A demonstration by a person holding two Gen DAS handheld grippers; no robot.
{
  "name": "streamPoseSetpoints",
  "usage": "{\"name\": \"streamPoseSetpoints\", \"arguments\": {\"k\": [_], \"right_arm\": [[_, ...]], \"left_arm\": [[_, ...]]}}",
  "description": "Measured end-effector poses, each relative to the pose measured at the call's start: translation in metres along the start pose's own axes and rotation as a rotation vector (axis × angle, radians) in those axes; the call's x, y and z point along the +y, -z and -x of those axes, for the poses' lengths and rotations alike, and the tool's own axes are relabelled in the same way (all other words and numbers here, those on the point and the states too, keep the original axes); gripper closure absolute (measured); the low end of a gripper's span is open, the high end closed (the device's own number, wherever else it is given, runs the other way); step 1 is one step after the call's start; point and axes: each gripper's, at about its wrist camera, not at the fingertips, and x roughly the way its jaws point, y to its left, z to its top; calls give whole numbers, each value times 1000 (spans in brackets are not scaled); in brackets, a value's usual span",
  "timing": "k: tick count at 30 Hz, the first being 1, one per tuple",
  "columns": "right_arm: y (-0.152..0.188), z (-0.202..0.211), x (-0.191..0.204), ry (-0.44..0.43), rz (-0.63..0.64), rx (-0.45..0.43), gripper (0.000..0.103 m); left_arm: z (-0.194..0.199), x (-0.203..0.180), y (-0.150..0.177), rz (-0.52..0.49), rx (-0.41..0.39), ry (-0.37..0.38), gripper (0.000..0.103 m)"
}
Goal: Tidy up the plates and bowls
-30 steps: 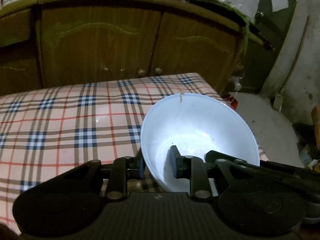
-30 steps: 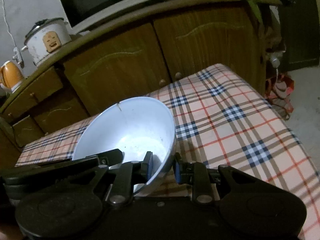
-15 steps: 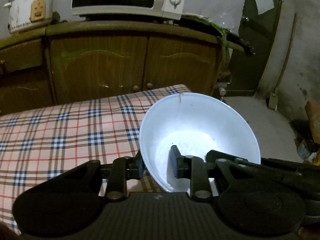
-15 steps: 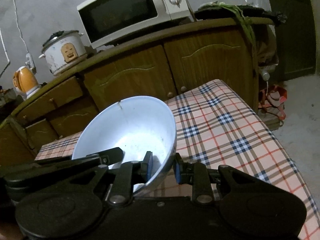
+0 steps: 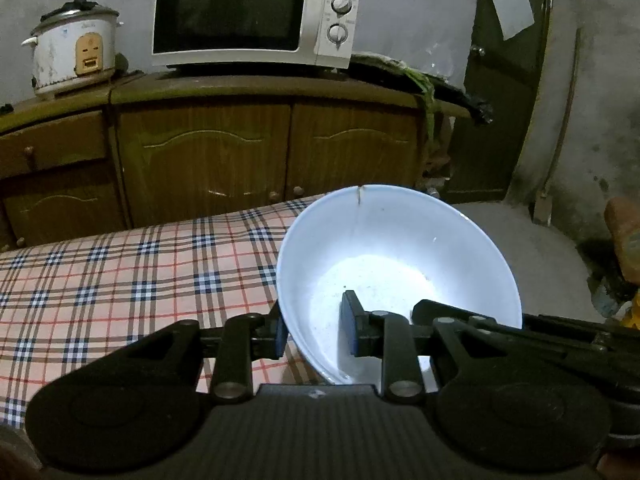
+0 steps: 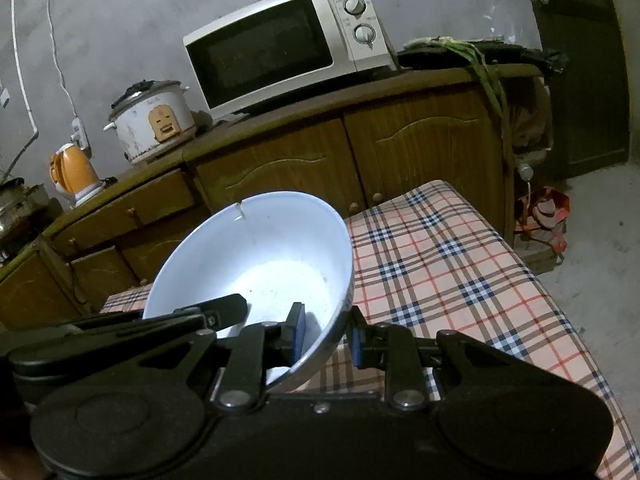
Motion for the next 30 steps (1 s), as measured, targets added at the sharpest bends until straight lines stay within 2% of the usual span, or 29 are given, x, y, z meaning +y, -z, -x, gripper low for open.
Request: {"name": "streamPoseSetpoints", "arguments": {"k": [15,30], "right_arm": [[12,36,14,-5,8,-18,74],[20,54,24,-9,20,-22,74]], "left_arm": [[28,-3,10,-12,-18,-4,75],[43,-3,19,-10,-29,-1,75]]}}
